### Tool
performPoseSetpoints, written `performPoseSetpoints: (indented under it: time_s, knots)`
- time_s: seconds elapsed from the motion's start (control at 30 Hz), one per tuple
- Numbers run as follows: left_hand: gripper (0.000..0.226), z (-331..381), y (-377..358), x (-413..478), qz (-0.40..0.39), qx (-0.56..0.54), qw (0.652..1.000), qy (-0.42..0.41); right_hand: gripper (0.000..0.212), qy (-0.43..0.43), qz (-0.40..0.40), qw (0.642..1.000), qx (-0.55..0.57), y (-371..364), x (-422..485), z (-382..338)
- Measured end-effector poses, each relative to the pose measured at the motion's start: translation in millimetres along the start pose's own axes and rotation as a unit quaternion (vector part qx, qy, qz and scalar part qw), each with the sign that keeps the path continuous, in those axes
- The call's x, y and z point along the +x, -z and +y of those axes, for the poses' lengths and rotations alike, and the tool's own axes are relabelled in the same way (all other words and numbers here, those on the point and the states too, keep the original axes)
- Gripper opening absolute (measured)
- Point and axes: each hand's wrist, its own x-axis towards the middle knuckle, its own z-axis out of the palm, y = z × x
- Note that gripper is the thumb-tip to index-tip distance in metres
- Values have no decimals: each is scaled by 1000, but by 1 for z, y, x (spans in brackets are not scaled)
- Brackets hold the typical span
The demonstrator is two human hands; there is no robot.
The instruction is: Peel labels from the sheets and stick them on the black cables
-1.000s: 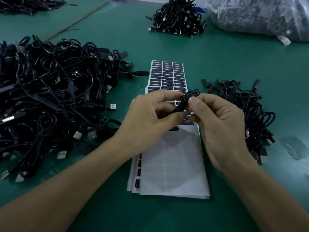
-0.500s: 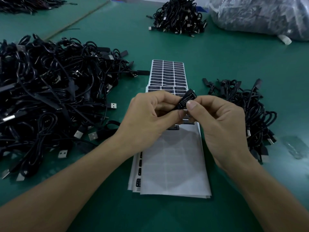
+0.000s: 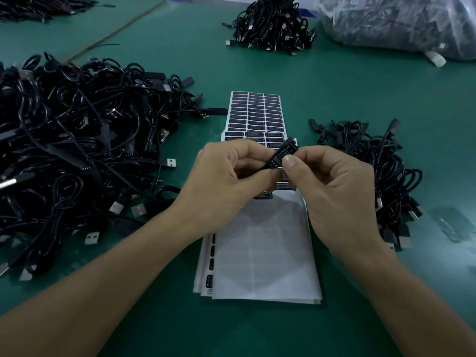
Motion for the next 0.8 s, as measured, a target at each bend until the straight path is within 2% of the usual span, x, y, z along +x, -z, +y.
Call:
performPoseSetpoints:
  time_s: [0.8]
  knots:
    - [11,8,0,-3,-12,-54,998,36,20,-8,34,999,-7,-6,-3,-5]
